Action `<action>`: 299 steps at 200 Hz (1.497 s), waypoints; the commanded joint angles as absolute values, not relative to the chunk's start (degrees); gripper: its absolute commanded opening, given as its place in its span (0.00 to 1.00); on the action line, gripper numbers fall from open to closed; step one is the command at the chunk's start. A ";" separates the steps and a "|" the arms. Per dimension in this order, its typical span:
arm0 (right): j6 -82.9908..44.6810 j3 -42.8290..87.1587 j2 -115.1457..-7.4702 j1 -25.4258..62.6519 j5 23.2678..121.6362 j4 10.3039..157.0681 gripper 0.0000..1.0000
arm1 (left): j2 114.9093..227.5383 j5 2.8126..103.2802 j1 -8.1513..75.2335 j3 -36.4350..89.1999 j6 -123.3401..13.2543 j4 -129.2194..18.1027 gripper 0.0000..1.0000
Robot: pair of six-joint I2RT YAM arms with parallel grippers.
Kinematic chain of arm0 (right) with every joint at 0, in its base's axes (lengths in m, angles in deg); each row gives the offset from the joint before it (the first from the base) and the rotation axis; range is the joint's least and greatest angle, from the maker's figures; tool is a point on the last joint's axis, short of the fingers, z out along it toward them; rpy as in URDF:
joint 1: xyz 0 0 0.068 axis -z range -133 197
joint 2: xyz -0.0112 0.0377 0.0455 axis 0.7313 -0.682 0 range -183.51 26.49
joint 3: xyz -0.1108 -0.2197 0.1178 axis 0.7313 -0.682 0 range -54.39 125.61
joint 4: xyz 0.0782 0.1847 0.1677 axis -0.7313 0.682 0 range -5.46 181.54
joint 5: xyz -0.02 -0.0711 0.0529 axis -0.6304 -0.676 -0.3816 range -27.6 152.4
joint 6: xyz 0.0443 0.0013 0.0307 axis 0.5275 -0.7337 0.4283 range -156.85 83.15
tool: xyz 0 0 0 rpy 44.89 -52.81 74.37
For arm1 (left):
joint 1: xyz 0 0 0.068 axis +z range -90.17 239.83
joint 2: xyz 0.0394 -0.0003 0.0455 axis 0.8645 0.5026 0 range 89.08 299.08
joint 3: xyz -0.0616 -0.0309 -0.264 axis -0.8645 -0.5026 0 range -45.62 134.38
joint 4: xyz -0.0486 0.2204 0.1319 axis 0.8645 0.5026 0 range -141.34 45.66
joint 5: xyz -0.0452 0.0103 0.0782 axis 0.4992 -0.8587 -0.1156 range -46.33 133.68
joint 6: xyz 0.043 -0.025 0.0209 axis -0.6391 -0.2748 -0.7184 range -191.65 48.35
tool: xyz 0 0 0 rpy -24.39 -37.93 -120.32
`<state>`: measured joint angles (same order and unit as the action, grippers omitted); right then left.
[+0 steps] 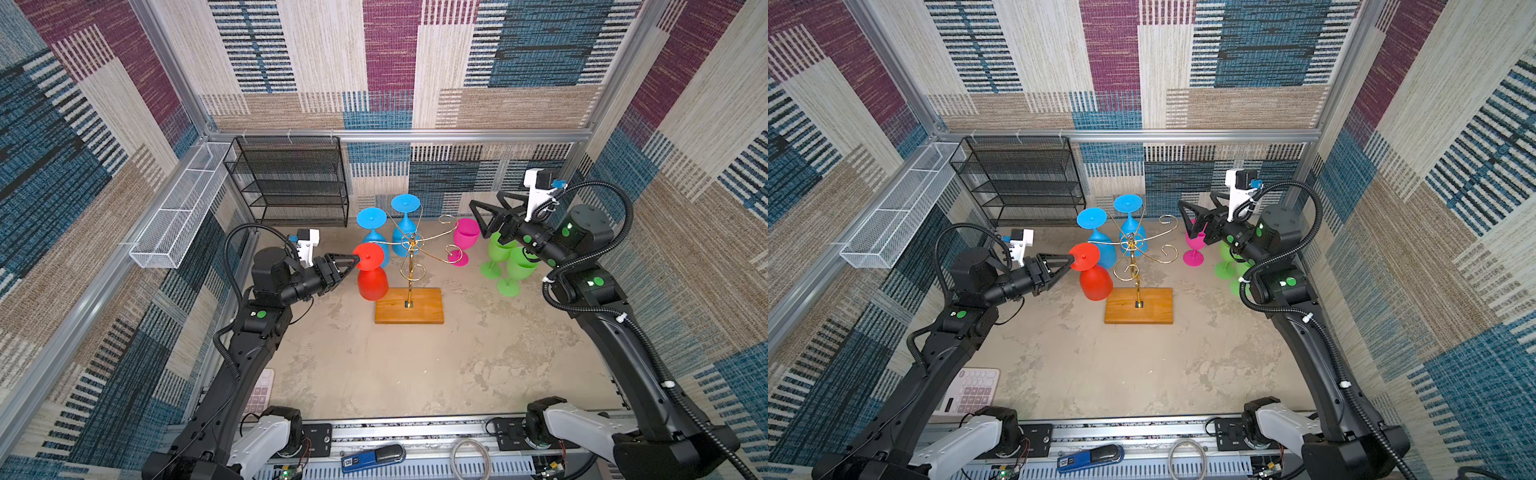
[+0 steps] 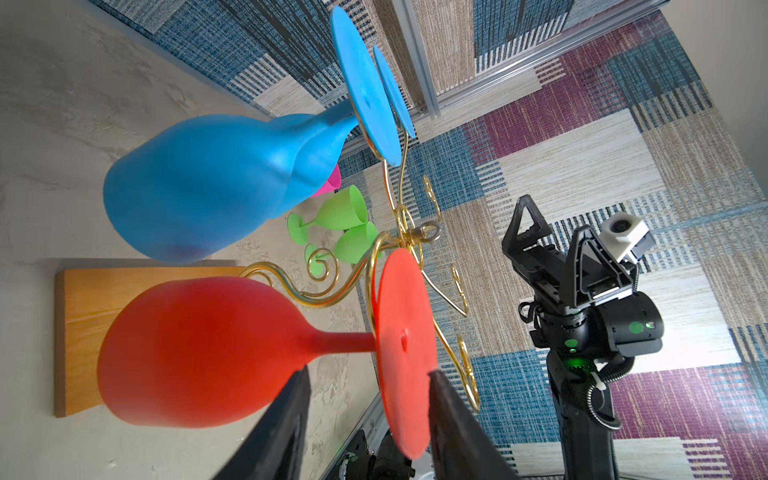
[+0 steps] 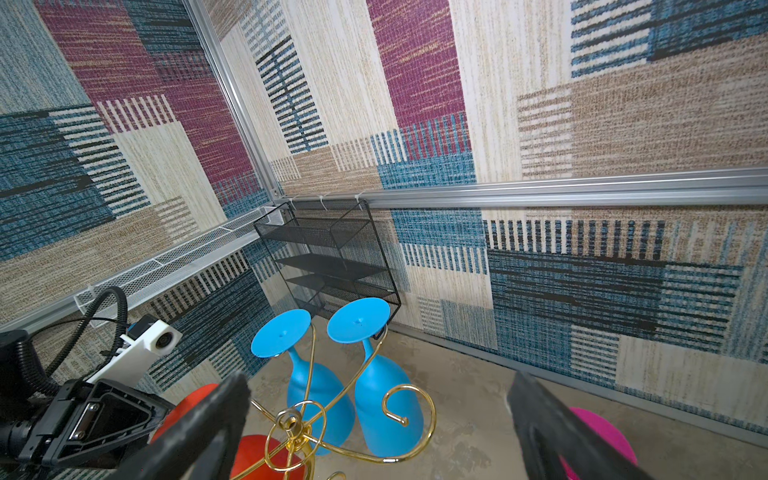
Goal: Take the wine glass off the wine glass rack
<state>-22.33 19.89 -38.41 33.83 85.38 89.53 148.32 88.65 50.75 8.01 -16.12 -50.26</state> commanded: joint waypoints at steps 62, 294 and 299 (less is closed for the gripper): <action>-21.65 19.31 -38.40 33.74 85.98 87.08 0.99 | 150.40 88.23 50.10 10.05 -13.99 -54.70 0.27; -21.75 17.77 -37.44 33.73 85.45 86.91 0.99 | 147.79 87.53 50.06 10.81 -8.40 -55.53 0.00; -21.75 17.73 -37.36 33.72 85.43 86.99 0.99 | 147.88 87.51 50.07 10.81 -8.16 -55.75 0.00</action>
